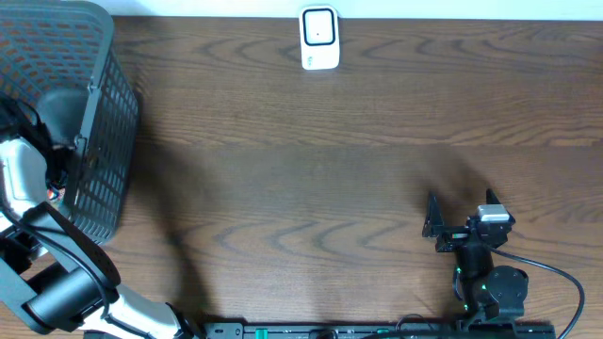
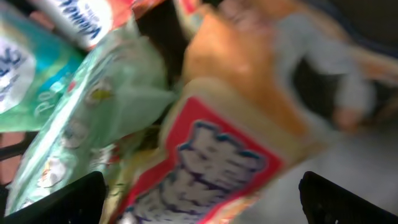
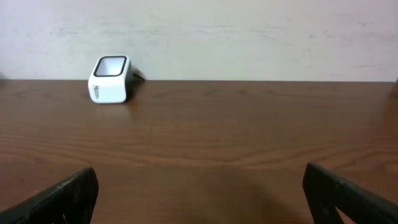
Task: Scan the item barcode
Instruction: 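Grasp the orange-and-white snack bag with the left gripper and lift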
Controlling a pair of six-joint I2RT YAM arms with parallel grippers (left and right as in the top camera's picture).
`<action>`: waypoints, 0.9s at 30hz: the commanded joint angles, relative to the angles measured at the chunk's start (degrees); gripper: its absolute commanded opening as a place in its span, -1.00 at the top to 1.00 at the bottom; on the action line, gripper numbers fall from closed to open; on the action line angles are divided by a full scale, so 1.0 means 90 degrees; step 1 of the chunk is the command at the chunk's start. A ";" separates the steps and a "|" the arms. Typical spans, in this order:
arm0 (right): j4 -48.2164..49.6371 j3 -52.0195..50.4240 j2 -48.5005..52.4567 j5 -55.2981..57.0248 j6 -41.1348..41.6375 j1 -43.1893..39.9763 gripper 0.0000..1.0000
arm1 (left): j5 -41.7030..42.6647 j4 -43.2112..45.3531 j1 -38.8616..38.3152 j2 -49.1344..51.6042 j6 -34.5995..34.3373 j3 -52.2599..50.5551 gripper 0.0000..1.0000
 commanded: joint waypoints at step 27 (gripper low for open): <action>-0.0032 -0.0005 -0.0022 0.0032 0.0058 -0.0027 -0.98 | 0.1634 0.0522 0.0015 -0.1724 -0.0362 0.0141 0.86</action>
